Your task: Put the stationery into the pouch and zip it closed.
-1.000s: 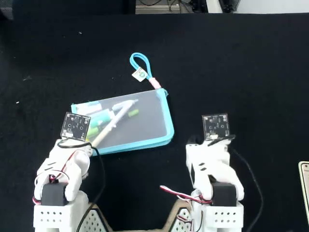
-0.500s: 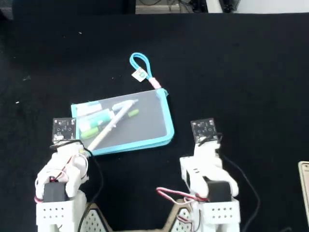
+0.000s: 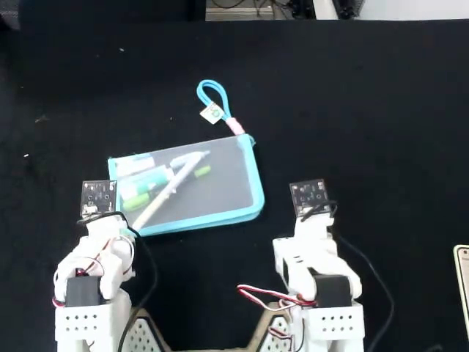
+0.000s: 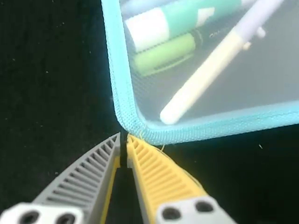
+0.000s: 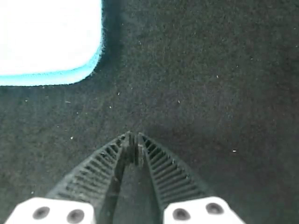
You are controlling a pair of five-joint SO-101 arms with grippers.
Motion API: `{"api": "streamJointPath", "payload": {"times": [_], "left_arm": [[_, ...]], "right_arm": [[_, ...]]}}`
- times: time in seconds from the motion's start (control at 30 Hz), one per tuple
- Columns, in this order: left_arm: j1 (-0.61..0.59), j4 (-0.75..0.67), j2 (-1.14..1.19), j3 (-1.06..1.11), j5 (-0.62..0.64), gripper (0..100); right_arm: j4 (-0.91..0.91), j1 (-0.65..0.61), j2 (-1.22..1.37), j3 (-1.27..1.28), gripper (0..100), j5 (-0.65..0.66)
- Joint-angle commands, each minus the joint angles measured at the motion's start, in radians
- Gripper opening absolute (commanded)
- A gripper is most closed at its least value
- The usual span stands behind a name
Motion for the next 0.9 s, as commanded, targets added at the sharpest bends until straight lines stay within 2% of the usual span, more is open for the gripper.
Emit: {"api": "streamJointPath", "payload": {"times": [0.0, 0.87], "left_arm": [[-0.005, 0.005, -0.003, 0.024, 0.015, 3], [-0.007, 0.005, -0.009, 0.022, 0.015, 3]], "right_arm": [[-0.008, -0.011, -0.094, 0.004, 1.1, -0.002], [-0.008, -0.012, -0.094, 0.005, 1.1, -0.002]]}}
